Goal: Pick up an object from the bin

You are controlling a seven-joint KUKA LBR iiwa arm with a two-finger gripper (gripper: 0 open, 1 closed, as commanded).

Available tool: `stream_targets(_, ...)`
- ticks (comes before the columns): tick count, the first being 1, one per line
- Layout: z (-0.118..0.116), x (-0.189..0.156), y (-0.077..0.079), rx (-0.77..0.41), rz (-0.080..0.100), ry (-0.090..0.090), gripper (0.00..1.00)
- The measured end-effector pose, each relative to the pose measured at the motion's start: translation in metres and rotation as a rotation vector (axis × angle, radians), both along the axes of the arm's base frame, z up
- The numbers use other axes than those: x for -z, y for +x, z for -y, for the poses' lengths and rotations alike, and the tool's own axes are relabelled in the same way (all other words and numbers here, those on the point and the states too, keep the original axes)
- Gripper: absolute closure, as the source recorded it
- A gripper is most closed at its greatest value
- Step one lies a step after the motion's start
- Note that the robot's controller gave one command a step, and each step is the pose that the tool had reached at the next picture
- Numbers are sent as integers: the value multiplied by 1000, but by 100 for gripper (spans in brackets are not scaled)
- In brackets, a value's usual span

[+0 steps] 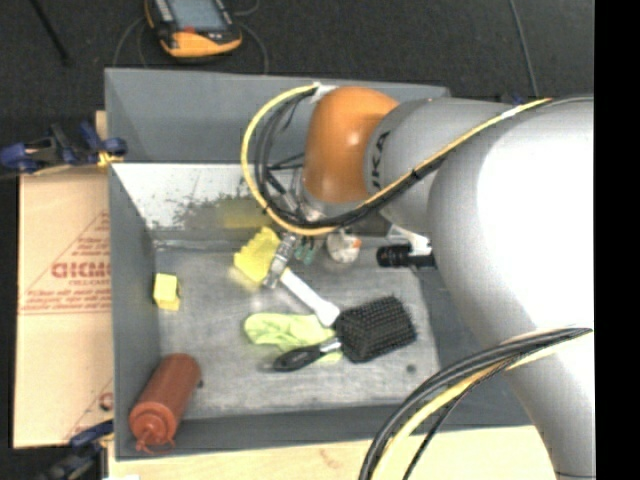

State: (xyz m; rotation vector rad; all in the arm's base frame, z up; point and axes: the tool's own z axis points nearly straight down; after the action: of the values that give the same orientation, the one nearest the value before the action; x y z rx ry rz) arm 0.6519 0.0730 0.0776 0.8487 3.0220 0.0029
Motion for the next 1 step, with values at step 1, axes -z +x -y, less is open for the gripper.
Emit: stream_targets(1,0,-12,0,0,-1,0,100)
